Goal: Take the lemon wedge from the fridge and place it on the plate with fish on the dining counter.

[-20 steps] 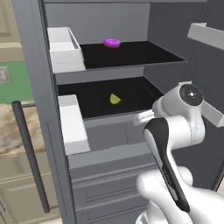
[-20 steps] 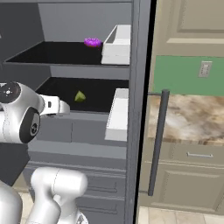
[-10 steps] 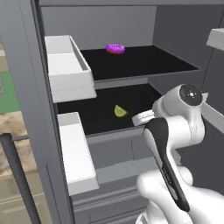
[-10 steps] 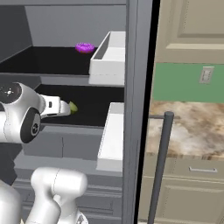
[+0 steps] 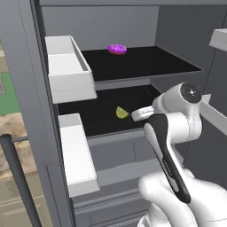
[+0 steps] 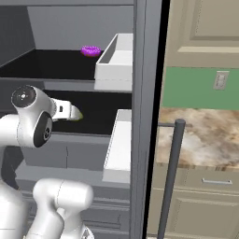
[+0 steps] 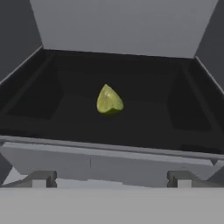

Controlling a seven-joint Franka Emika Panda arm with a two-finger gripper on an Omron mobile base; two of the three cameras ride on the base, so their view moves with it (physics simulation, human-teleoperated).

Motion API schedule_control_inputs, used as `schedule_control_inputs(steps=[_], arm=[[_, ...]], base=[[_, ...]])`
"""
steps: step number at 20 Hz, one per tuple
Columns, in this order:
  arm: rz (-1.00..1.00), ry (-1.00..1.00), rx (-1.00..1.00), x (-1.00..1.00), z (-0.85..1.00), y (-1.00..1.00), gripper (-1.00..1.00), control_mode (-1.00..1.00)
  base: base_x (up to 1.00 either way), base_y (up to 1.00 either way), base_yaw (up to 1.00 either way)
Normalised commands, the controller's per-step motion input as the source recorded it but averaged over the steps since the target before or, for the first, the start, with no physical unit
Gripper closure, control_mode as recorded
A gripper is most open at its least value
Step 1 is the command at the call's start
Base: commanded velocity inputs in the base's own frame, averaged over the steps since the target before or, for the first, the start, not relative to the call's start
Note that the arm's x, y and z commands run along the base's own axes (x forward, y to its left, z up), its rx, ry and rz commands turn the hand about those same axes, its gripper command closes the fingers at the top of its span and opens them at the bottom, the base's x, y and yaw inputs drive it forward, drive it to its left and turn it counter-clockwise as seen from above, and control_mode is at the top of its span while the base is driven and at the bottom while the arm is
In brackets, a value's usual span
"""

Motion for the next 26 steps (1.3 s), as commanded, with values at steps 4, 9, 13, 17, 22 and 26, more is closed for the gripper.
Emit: schedule_control_inputs(steps=[4, 9, 13, 17, 22, 26], arm=[[-0.04, 0.00, 0.22, 0.66, 0.00, 0.03, -1.00, -1.00], [-0.09, 0.05, 0.05, 0.39, 0.00, 0.04, -1.00, -1.00], [0.00, 0.08, 0.00, 0.16, -0.09, 0.21, -1.00, -1.00], [0.00, 0.04, 0.00, 0.28, -0.18, 0.23, -1.00, -1.00], [0.00, 0.02, 0.00, 0.15, -0.26, 0.05, -1.00, -1.00], [0.00, 0.00, -0.01, 0.31, -0.37, 0.01, -1.00, -1.00]], base=[[0.00, 0.00, 0.00], [0.00, 0.00, 0.00], [0.00, 0.00, 0.00], [0.00, 0.00, 0.00], [0.00, 0.00, 0.00], [0.00, 0.00, 0.00]])
